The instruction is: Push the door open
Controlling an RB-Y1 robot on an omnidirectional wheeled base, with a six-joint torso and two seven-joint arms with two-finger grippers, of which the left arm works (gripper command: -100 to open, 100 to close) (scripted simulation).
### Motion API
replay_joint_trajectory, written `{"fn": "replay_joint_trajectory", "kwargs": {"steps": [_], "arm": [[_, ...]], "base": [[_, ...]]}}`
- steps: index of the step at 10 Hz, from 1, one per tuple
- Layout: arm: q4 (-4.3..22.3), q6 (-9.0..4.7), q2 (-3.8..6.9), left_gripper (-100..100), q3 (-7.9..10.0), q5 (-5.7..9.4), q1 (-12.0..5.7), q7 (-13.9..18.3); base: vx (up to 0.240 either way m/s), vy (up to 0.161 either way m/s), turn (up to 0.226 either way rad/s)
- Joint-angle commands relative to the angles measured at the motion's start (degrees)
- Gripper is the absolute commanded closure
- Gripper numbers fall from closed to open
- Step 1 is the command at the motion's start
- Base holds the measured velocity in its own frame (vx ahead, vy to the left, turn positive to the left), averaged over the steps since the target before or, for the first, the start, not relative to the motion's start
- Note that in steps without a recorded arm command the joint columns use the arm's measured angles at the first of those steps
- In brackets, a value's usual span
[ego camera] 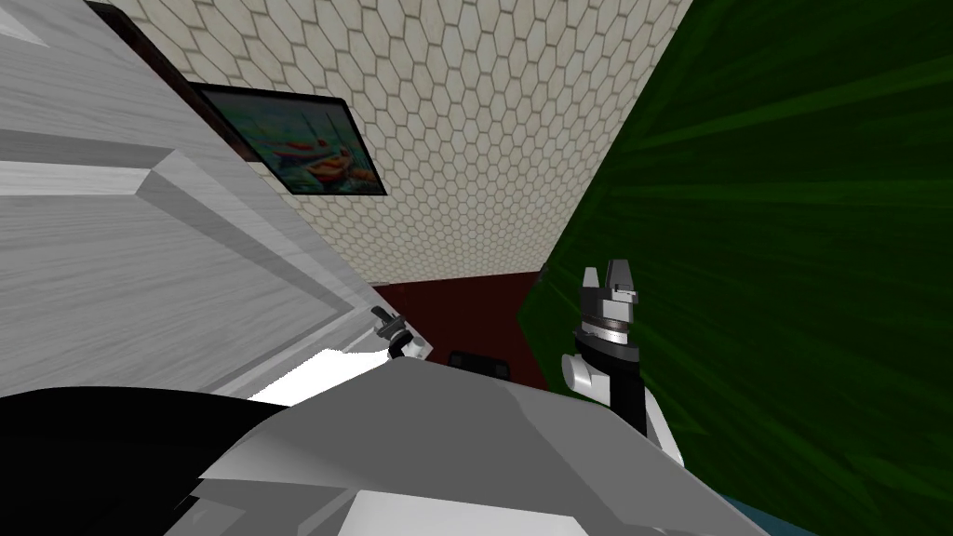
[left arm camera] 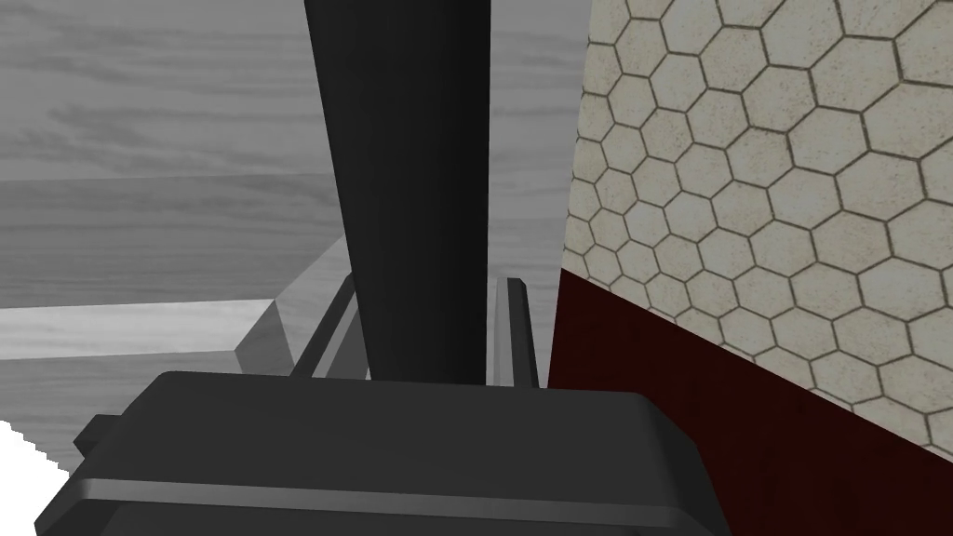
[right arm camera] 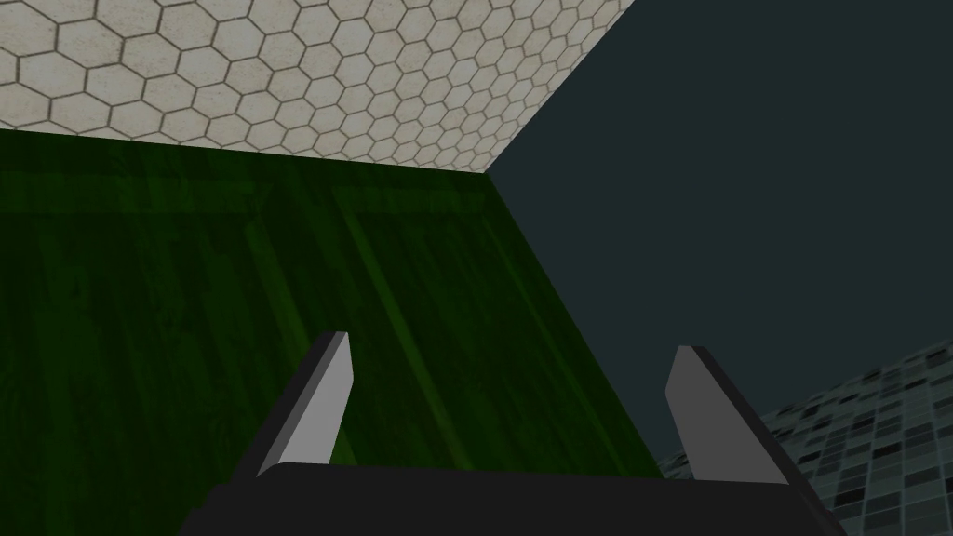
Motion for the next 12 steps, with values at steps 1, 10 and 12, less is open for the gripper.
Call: {"fn": "replay_joint_trajectory", "kwargs": {"steps": [1,10,12], "arm": [[-2.67,0.63,-0.26,100,0.90,0.46,1.60,-1.18],[-5.46,-0.32,-1.61,100,5.36,4.81,4.55,-2.77],[-6.31,-0.62,-2.32,100,6.73,6.14,5.45,-3.26]], "base": [[0.012,0.024,0.008],[0.066,0.043,-0.049],[0.130,0.090,-0.066]]}}
